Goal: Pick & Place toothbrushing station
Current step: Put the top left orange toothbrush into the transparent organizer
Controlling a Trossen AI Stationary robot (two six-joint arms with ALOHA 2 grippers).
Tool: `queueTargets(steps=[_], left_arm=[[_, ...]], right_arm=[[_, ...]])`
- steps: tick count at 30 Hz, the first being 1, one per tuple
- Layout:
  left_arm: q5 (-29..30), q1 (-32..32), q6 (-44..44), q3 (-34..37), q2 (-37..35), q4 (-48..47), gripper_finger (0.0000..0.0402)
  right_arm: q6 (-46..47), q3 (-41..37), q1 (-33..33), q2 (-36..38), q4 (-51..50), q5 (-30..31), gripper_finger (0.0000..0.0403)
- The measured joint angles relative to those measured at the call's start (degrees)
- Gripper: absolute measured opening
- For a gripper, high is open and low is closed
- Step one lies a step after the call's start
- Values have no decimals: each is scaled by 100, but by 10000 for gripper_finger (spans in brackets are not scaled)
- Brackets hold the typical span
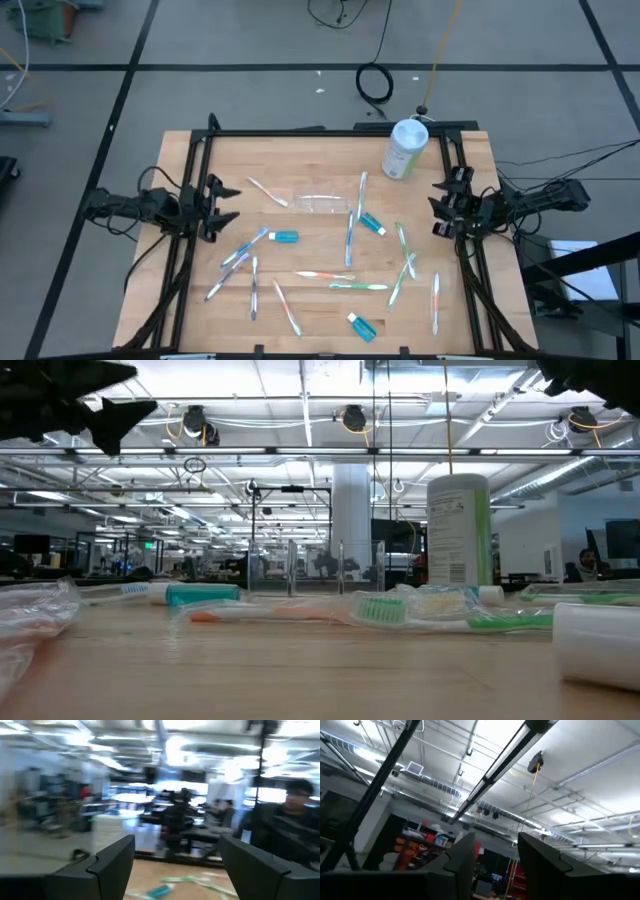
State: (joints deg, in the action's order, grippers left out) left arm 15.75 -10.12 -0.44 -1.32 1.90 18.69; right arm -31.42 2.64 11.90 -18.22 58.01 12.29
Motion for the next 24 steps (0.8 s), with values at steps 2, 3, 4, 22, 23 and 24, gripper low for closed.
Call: queueTargets(steps=[2,3,4,22,23,24], left_arm=[[131,12,-12,-71,228,-90,289],[69,8,-12,-150,389,-94,289],[3,8,-12,-255,581,-83,289],[184,592,404,-3632,5532,-4878,289],[164,674,542,-3661,5759,-4887,289],[140,759,699,-3702,5999,-4897,289]], right_arm=[[295,171,-84,-269,-136,7,139],[400,225,-135,-445,-278,21,139],[494,316,-189,-650,-476,93,139],[2159,1296,-1151,-3915,-522,1169,139],[2322,1297,-1156,-3998,-543,1170,139],[2477,1300,-1156,-4062,-610,1169,139]])
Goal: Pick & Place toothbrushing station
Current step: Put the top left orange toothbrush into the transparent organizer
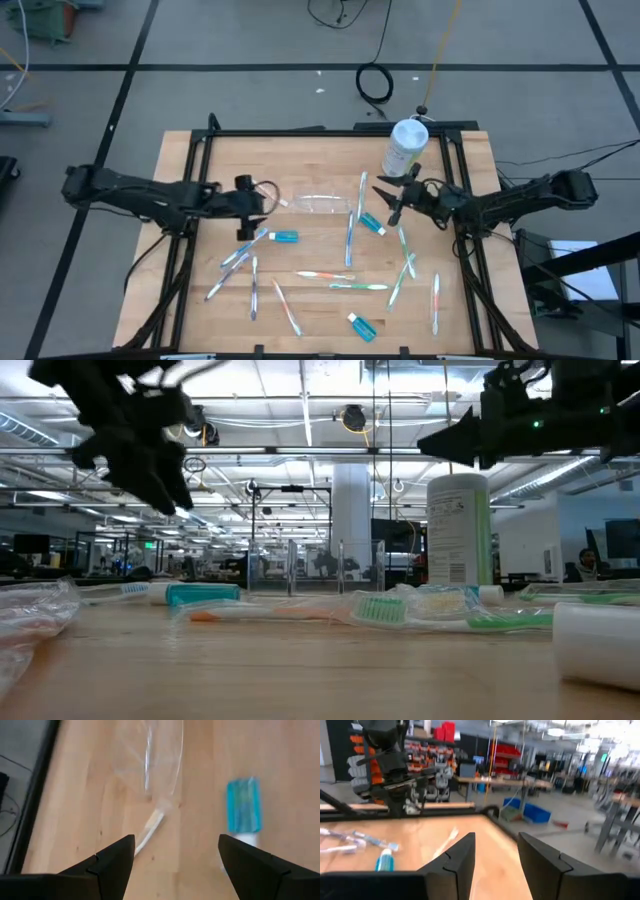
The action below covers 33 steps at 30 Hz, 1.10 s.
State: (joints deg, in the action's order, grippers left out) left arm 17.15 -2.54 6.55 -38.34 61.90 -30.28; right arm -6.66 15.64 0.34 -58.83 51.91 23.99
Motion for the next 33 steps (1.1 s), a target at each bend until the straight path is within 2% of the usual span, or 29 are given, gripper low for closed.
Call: queueTargets(steps=[7,15,22,27,33], left_arm=[[-51,655,594,-155,1367,82,289],[-62,1119,1336,-156,2285,846,289],[-273,1409,1743,-183,2721,988,289],[-480,1552,1894,-179,2766,1074,285],[-991,1853,2203,-171,2777,1135,226]], right_arm=[[253,6,0,-358,-208,-2,139],[76,7,0,-356,-202,-2,139],[-13,7,0,-356,-204,-2,139],[-11,8,0,-356,-205,-2,139],[-14,9,0,-356,-207,-2,139]])
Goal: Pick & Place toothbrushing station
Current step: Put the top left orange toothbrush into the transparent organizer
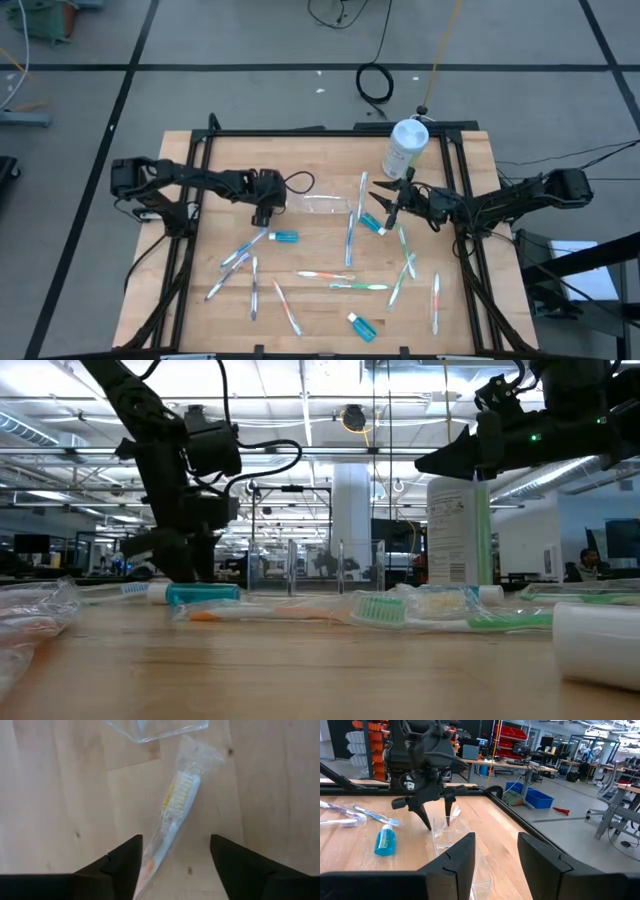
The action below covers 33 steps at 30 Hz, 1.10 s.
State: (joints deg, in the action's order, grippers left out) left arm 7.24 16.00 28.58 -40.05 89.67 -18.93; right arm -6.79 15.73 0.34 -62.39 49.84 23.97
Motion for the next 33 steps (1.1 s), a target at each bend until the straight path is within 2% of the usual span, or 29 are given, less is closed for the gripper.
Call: queueTargets(steps=[6,15,22,29,33], left_arm=[[-619,365,2,8,11,20,164],[-639,476,-16,15,17,225,88],[-731,473,-20,10,17,-46,13],[-701,459,-43,13,17,-84,21],[-673,417,-39,23,-119,-207,7]], right_arm=[[3,0,0,0,0,-2,139],[-6,0,0,0,-1,-2,139],[-10,2,0,0,-2,-2,139],[-10,2,0,0,-2,-2,139],[-10,2,0,0,-4,-2,139]])
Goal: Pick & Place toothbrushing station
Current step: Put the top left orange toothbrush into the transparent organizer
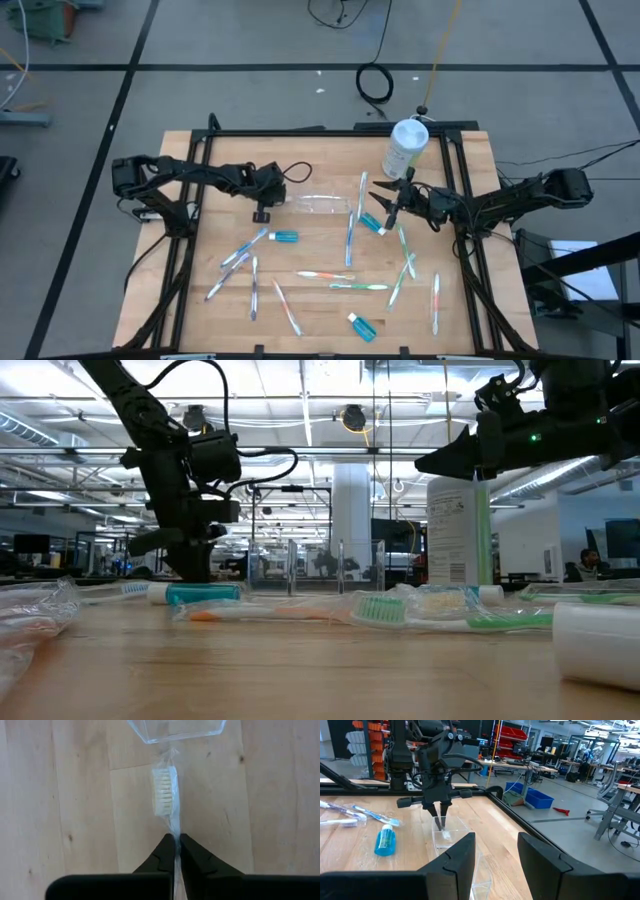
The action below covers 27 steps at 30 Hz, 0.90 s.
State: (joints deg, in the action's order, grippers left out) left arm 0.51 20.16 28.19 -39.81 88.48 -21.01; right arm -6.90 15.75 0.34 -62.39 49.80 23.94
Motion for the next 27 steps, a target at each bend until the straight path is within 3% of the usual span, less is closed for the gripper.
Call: queueTargets(steps=[5,17,22,27], left_arm=[[93,7,-181,33,-522,-477,11],[134,-293,-891,9,-2553,-458,5],[124,-485,-1224,7,-3295,-9,10],[114,-688,-1680,7,-3646,1306,7]], right_arm=[[0,0,0,2,-29,0,139],[0,0,2,2,-62,0,139],[15,0,2,2,-136,-1,139],[18,0,2,2,-358,0,139]])
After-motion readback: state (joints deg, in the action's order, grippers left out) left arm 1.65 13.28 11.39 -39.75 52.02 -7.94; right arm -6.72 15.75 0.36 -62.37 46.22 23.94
